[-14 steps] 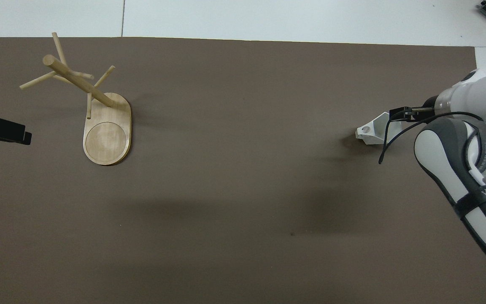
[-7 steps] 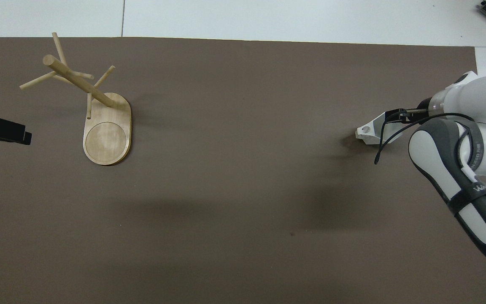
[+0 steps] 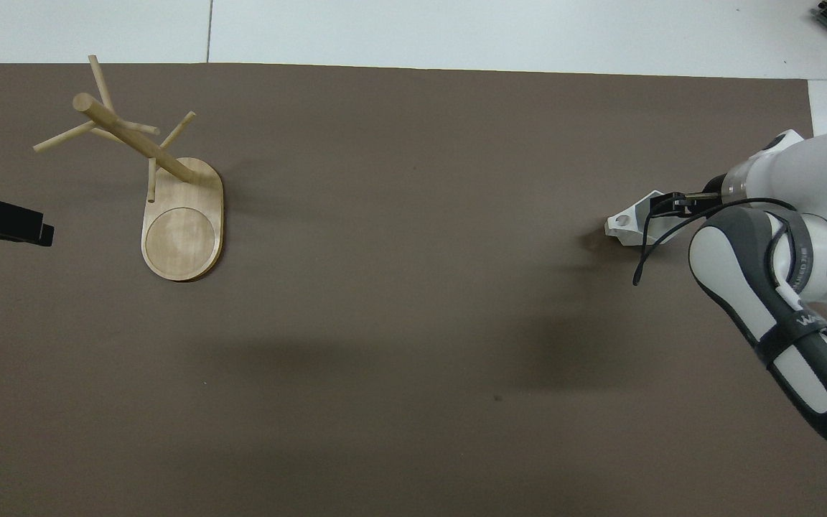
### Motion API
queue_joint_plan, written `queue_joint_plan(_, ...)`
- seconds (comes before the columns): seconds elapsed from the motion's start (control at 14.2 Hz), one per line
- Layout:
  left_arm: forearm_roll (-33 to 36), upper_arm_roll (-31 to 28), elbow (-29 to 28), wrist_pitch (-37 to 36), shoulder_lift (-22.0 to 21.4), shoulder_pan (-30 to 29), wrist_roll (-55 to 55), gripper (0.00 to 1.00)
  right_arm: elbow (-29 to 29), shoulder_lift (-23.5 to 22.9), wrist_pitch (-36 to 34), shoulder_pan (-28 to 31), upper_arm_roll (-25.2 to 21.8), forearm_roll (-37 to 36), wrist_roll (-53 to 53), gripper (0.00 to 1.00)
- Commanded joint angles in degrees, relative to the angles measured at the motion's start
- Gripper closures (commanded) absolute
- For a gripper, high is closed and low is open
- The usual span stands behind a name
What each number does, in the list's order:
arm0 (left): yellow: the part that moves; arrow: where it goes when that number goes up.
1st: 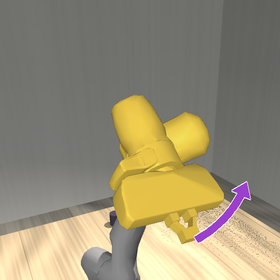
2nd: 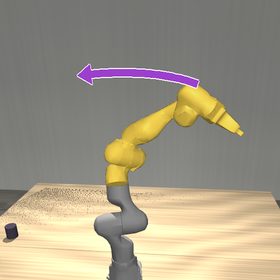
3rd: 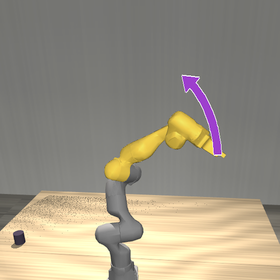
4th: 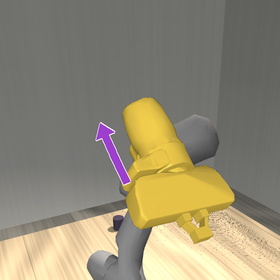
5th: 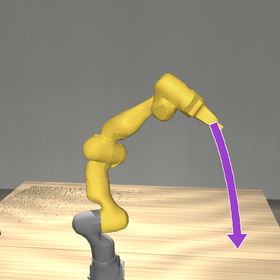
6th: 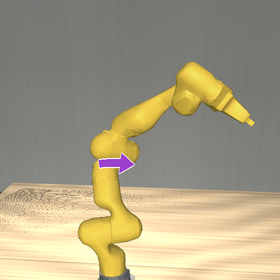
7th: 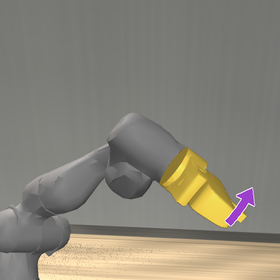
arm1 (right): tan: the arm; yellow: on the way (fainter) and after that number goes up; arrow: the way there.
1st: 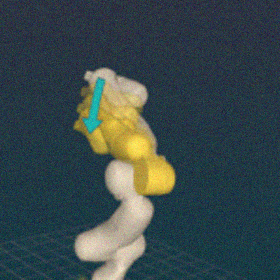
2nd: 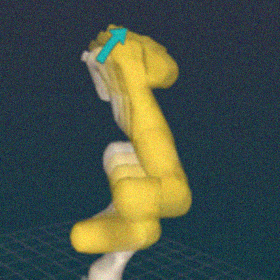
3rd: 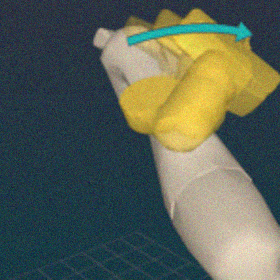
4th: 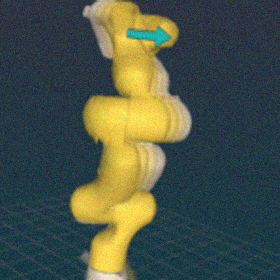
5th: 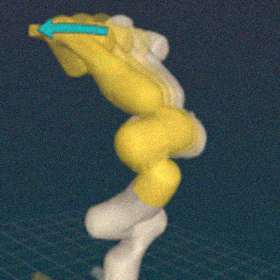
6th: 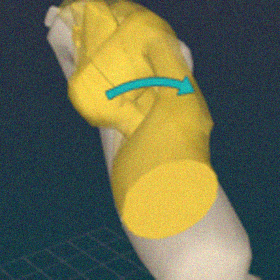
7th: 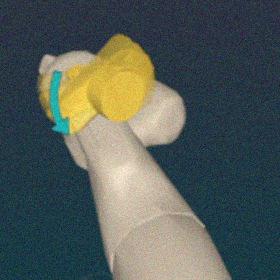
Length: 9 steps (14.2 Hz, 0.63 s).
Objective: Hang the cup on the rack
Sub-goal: 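Grasp the white cup with the right gripper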
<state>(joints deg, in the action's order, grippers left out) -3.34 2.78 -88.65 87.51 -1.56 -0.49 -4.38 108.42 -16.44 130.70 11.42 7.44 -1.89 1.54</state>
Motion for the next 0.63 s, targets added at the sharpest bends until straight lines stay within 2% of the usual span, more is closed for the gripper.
queue_joint_plan(0.0, 0.79, 0.12, -0.56, -0.59, -0.64, -0.12, 0.51, 0.00, 1.26, 0.62, 1.40, 0.01, 0.21, -0.66, -1.63, 0.14)
queue_joint_plan(0.21, 0.79, 0.12, -0.56, -0.59, -0.64, -0.12, 0.51, 0.00, 1.26, 0.62, 1.40, 0.01, 0.30, -0.66, -1.63, 0.26)
queue_joint_plan(0.56, 0.79, 0.12, -0.56, -0.59, -0.64, -0.12, 0.51, 0.00, 1.26, 0.62, 1.31, 0.01, 0.30, -0.66, -1.63, 0.26)
